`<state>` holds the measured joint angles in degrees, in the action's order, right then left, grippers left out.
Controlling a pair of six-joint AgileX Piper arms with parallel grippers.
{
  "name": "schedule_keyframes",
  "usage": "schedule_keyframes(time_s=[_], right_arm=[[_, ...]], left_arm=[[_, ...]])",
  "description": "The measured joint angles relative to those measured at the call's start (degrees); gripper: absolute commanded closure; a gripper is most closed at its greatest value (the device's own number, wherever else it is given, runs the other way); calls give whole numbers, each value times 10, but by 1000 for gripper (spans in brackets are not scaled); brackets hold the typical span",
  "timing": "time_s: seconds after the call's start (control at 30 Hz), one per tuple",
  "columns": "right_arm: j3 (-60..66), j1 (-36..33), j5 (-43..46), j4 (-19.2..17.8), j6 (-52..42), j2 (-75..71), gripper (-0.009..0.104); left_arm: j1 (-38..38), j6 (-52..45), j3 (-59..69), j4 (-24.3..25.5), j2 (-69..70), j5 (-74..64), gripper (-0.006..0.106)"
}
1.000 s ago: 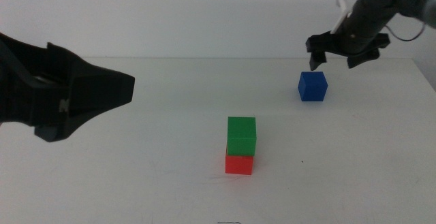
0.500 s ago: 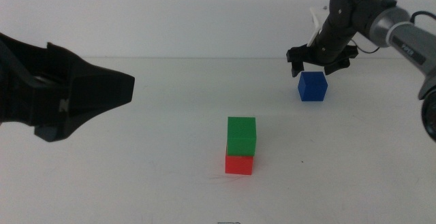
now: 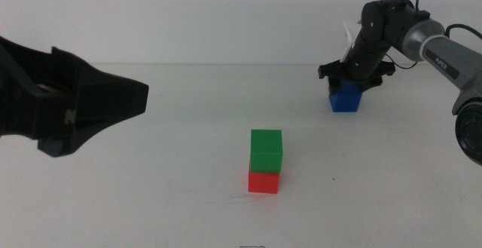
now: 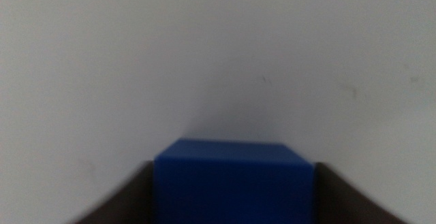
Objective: Stack red cubes first, then green, then blue cubes in a specific spot.
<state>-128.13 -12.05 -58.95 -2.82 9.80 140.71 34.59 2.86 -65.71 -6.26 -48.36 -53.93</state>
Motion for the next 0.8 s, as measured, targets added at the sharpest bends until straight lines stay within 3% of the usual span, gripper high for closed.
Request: schedule_keyframes(time_s=[0.07,0.3,0.47,0.63,0.8], right_arm=[[-3,0,-16,0,-3,0,96],[31,0,-41,4,-38,-47,96],[224,-1,50,-5,-15,-194,96],[470,-32,154,-45,66,-389,96],[522,-89,124,-116,199,-517,96]], left_arm=[[0,0,0,0,0,0,7],[0,0,0,0,0,0,7],[0,0,0,0,0,0,7],[0,0,0,0,-1,0,7],[0,0,0,0,-1,0,7]])
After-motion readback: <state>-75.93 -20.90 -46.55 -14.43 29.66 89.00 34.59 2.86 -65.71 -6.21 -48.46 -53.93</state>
